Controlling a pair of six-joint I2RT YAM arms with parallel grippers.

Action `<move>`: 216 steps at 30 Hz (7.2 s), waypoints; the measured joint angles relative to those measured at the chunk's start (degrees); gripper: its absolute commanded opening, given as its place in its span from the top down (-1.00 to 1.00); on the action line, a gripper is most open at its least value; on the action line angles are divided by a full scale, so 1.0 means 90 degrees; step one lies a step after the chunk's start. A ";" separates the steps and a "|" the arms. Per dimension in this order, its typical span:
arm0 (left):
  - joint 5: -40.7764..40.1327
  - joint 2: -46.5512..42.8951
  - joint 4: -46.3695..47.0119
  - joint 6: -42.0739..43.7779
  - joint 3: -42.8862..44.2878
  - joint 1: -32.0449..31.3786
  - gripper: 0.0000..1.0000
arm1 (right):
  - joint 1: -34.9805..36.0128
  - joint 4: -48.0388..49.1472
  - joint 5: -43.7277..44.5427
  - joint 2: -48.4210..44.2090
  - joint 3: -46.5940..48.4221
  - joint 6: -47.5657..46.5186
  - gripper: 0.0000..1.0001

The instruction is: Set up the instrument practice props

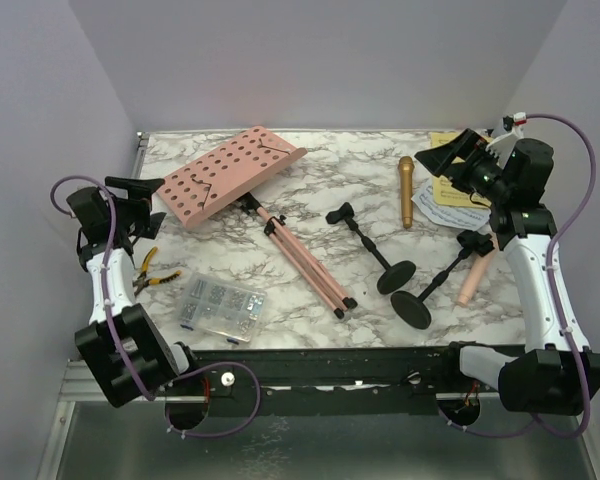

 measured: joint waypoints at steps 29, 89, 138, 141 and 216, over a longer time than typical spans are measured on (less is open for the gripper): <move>-0.0427 0.2805 0.2630 -0.0925 -0.0763 -0.0112 -0.43 | 0.0000 0.0512 -0.0709 0.0032 -0.0299 0.0427 -1.00; 0.1141 0.3818 0.7502 -0.2737 -0.1258 -0.0850 1.00 | 0.2210 0.1197 -0.0777 0.1406 -0.0702 -0.0816 -1.00; 0.1870 0.1970 0.6817 -0.2766 -0.1047 -0.1129 -0.98 | 0.5877 0.2640 0.4792 0.7470 0.3774 -0.4357 0.99; 0.2011 0.0964 0.5163 -0.1953 -0.0437 -0.1151 -0.98 | 0.5855 0.3152 0.4743 0.7096 0.3198 -0.4318 0.99; -0.3662 -0.0243 0.1644 0.5855 0.0151 -0.6946 -0.58 | 0.6385 0.9408 0.5010 0.3944 0.0957 -0.6283 0.99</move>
